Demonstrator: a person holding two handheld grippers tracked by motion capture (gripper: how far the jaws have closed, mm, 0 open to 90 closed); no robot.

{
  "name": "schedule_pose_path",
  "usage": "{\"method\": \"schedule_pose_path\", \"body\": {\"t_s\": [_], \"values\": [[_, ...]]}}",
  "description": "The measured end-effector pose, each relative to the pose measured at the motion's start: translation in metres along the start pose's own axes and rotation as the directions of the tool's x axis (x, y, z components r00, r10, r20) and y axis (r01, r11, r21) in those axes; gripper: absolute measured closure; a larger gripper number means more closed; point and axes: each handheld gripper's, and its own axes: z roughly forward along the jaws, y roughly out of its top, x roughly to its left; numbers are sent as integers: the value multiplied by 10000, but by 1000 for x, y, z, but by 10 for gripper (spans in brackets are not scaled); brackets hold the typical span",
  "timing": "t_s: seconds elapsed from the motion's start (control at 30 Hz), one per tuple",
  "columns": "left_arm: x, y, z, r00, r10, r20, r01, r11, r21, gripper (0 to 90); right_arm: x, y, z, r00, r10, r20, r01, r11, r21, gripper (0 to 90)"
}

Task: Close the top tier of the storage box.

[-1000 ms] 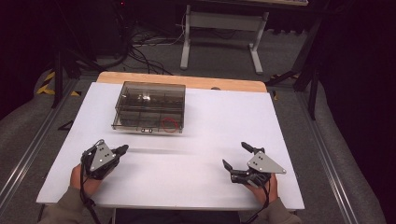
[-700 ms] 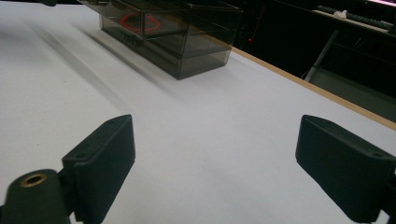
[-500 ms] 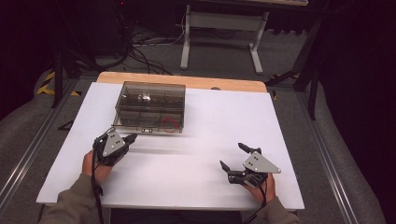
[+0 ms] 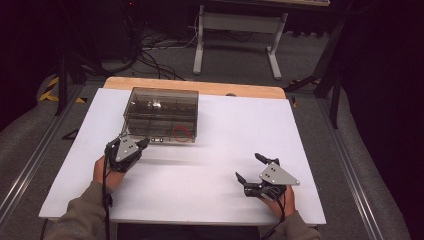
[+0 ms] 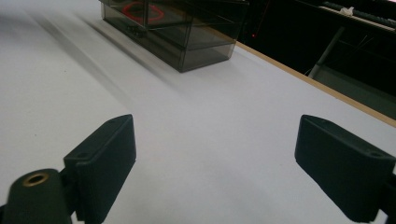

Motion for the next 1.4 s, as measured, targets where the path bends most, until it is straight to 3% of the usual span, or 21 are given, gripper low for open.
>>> {"method": "schedule_pose_path", "body": {"t_s": [0.33,0.5,0.7,0.83,1.4], "values": [[-3,4,2,9995,269,-133,-269,9996,6,897,1,-1,-1,9999,48,-147,-48,10000,47,136],[-4,5,1,9993,316,-195,-319,9994,-143,898,1,0,-1,9993,342,-149,-344,9993,-115,164],[-3,6,2,9997,233,-95,-234,9995,-212,898,0,0,0,9992,373,-159,-373,9993,-52,151],[-1,6,3,9993,280,-229,-284,9994,-190,898,1,0,1,9998,171,-75,-170,9998,113,154],[4,7,6,9994,116,-341,-125,9995,-275,897,2,2,0,9998,176,-106,-176,9998,52,158]]}}
